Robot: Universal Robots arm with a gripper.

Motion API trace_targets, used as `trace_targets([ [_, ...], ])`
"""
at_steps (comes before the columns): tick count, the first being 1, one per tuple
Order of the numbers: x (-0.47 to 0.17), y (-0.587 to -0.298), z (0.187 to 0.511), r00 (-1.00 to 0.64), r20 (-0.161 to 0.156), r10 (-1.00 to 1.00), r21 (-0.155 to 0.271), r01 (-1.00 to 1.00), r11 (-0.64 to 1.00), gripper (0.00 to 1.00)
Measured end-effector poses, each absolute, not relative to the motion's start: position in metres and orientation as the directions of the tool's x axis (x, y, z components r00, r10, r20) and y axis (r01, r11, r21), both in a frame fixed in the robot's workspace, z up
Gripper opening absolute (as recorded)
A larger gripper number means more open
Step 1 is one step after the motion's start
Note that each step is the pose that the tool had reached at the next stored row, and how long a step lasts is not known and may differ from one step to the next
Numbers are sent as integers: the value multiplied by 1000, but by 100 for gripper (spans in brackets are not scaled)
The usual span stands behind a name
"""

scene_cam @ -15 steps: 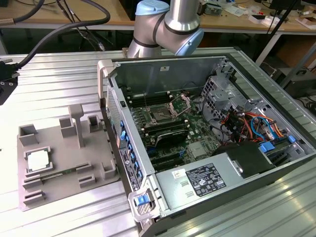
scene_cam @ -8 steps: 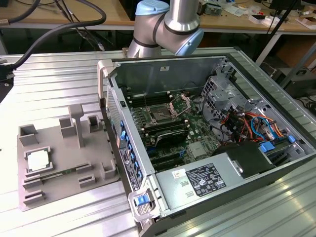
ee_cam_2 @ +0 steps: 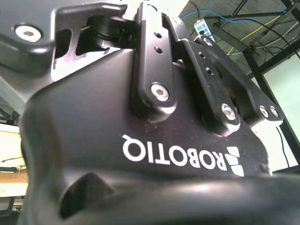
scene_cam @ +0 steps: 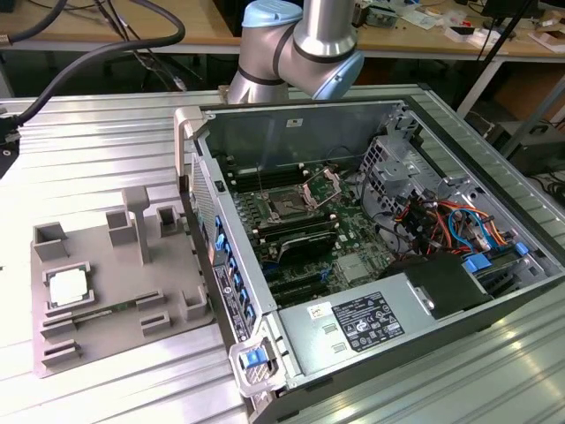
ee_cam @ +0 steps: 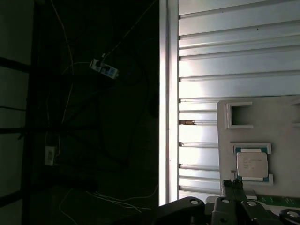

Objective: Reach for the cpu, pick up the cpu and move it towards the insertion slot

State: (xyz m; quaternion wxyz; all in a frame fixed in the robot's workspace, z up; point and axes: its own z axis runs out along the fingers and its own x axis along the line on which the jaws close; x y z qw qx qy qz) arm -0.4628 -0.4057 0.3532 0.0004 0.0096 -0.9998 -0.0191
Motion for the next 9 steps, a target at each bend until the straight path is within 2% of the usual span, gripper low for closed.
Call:
trace_targets([
  [9,-467,-406,350,-1000,1,-19,38,-19,999,11],
])
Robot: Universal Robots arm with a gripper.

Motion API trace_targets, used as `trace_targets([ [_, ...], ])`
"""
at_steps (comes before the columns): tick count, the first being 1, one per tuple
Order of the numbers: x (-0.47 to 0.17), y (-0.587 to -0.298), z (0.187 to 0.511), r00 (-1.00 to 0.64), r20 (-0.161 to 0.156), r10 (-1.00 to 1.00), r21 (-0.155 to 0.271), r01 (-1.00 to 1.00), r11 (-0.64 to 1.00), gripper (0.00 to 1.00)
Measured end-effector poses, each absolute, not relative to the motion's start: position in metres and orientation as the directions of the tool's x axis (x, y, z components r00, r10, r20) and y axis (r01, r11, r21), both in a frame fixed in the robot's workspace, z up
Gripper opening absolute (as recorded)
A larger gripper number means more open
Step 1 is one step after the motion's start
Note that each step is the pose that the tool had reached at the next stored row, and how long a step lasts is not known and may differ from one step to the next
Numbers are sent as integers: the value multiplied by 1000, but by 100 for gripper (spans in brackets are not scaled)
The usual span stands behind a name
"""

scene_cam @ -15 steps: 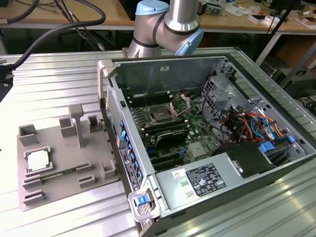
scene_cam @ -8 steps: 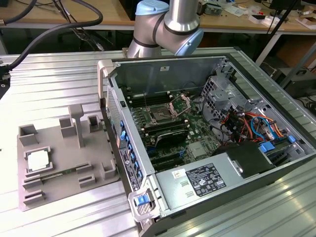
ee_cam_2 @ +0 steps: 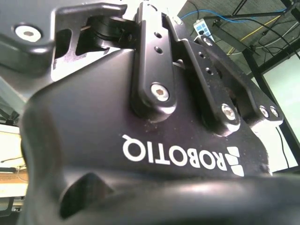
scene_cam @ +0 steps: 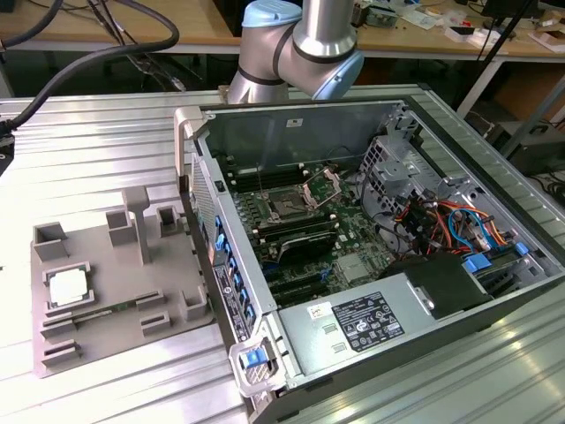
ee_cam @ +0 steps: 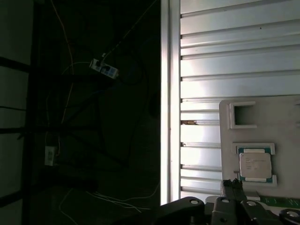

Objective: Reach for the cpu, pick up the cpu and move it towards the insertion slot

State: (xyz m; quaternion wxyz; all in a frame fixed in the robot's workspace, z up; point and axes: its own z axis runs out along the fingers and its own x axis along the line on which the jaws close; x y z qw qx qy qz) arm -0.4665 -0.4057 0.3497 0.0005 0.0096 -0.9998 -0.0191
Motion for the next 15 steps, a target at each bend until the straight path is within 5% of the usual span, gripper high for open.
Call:
trace_targets([
  [15,-467,-406,346,-1000,0,-19,38,-19,999,11],
])
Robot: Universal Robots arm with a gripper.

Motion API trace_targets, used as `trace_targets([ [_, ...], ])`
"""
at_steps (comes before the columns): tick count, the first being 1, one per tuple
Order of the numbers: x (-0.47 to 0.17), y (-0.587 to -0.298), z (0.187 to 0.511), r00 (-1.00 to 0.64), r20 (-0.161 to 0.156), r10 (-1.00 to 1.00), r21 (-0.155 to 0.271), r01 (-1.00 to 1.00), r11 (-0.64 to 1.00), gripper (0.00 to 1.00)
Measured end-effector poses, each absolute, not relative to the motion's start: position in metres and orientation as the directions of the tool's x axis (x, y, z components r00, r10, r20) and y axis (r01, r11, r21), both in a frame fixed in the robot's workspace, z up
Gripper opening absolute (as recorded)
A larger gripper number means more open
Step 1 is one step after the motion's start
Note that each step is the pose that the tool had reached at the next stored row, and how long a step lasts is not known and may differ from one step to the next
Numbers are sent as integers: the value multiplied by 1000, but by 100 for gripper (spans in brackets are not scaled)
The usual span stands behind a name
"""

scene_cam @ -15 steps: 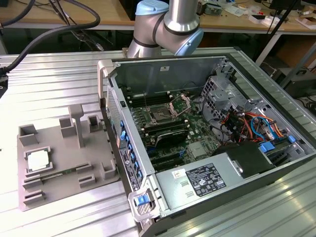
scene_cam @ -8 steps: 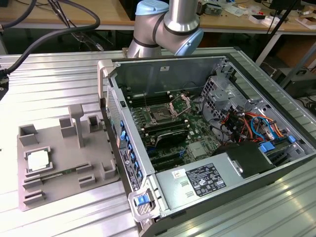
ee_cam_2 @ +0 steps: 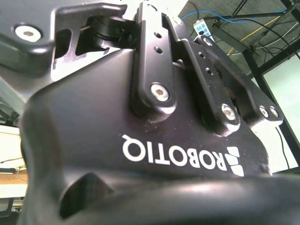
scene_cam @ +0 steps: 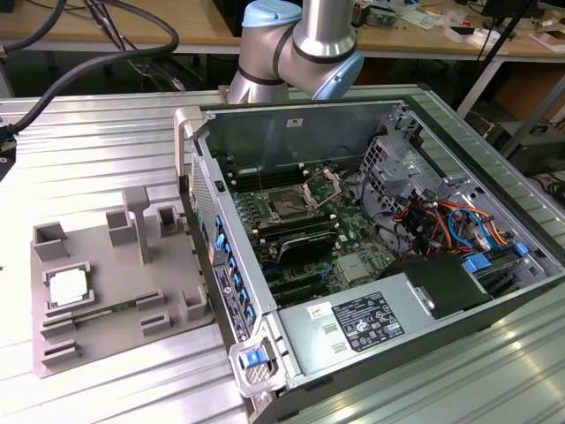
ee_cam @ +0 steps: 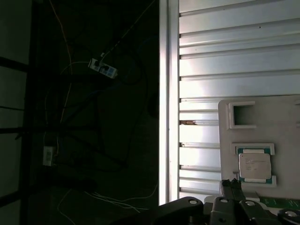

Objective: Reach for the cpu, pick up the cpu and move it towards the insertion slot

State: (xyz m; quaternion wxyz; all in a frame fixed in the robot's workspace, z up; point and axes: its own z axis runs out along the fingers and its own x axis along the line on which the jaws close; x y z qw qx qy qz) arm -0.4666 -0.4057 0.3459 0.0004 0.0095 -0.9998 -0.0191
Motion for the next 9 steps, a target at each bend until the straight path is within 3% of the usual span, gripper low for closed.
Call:
trace_targets([
  [9,-467,-406,342,-1000,0,-19,38,-19,999,11],
])
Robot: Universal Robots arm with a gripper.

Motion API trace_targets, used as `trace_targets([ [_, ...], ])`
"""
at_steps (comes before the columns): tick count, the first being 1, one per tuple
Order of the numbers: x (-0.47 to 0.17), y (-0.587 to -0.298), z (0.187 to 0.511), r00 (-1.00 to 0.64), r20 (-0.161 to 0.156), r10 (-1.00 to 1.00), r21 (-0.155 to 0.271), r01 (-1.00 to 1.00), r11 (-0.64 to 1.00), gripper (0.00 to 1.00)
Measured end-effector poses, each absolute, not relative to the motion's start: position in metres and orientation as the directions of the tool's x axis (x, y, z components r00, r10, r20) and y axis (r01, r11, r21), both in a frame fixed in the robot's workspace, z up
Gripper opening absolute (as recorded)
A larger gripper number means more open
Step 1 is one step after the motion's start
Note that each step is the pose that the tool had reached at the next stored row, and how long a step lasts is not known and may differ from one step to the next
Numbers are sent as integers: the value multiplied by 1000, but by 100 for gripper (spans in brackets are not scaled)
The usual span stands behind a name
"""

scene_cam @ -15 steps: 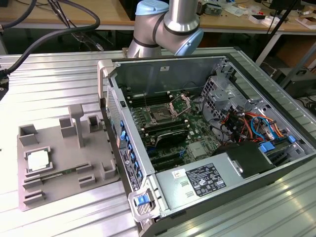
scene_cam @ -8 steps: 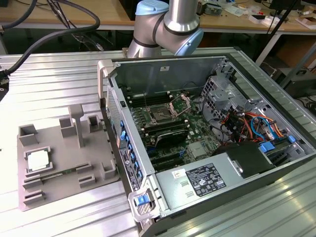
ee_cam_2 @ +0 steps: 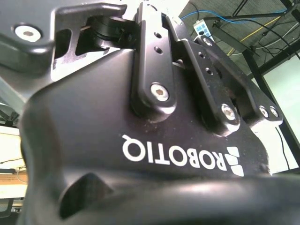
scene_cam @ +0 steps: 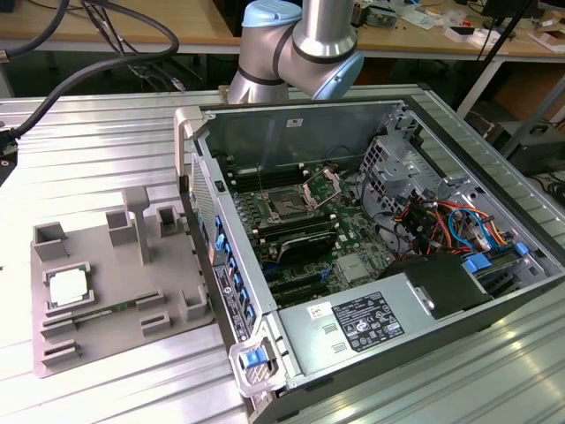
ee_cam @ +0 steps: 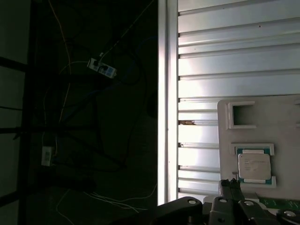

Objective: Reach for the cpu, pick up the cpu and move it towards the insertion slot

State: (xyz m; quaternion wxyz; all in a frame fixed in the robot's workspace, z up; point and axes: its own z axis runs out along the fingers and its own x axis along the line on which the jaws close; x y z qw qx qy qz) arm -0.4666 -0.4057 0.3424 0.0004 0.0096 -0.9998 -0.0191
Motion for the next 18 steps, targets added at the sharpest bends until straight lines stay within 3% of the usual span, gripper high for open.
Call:
trace_targets([
  [18,-467,-406,337,-1000,1,-19,38,-19,999,11],
])
